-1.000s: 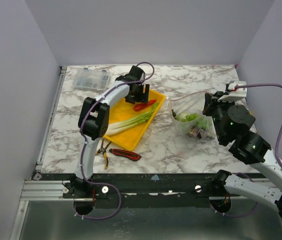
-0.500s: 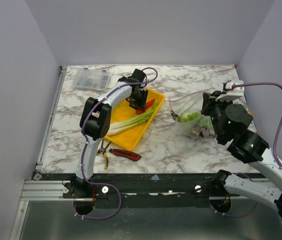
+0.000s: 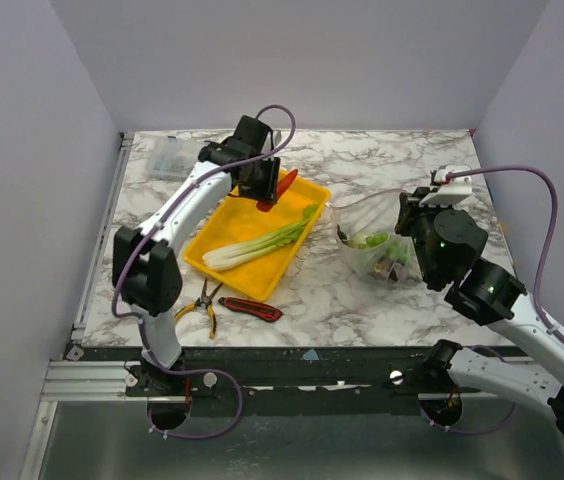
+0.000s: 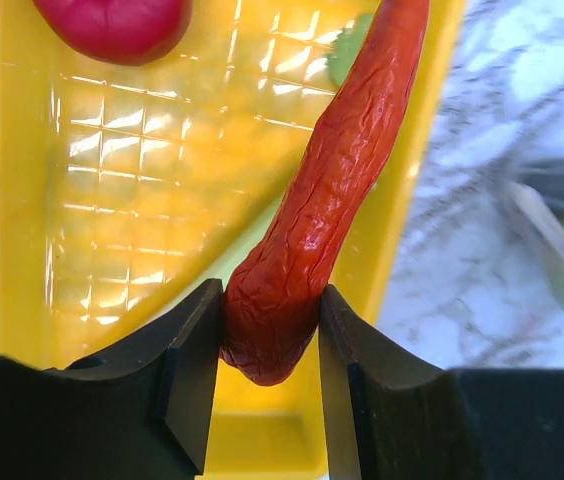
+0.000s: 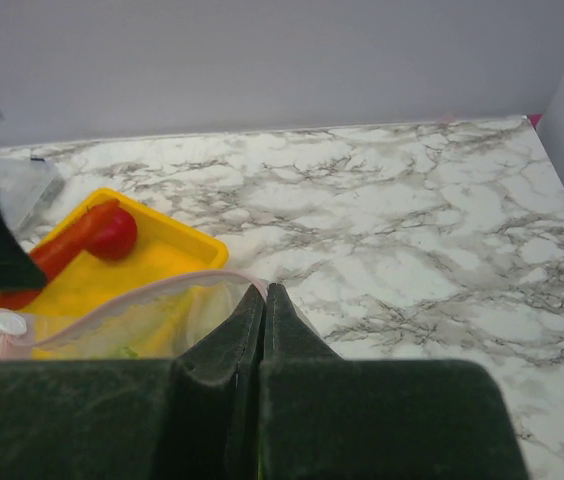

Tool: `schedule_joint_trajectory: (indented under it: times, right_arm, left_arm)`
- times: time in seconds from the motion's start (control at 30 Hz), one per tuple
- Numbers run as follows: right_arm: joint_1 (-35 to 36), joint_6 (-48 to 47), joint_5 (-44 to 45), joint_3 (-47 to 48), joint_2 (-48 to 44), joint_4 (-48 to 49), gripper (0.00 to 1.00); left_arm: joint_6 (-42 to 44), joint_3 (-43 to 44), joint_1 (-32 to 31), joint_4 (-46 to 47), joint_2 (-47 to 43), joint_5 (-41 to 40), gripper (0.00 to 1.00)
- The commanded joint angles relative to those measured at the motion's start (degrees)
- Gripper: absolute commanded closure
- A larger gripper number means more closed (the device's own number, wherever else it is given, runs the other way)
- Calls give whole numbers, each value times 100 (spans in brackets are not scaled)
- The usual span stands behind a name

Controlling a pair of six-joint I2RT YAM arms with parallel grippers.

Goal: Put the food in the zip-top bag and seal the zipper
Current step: Pick up the fake vegetable from the bin, then place the fake vegetable in the zipper food storage bag.

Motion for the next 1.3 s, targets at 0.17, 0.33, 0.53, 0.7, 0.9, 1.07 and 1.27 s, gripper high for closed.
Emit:
schedule_joint_trajectory:
  times: [0.17,0.33,0.53,0.7,0.9,1.07,1.27]
  right_arm:
    - [7,300,73,-171,59,394,100]
    - [6,433,-19,-255,8,471,99]
    - [7,72,-1004,-212,30,683,99]
    - [7,-402,-2370,-228,51,795,100]
    - [7,-330,-2716,-138,178,740,99]
    - [7,-353,-2966,-82,232,742,99]
    - [2,-509,-3280,-3,370,598,99]
  left_arm:
    - [-276,-1624,-165,-302,-3292,2955,98]
    - [-759,-1845,-1007,-282,-4331,3161,100]
    - [120,-621,-2115,-1773,-3980,1642,100]
    - [397,189,-2225,-2594,-3142,1082,100]
    - [618,892,-2303,-2837,-2398,778,100]
    - [579,1340,-2367,-2876,-1815,890,100]
    - [603,1739,-2518,-2952,-1454,551,98]
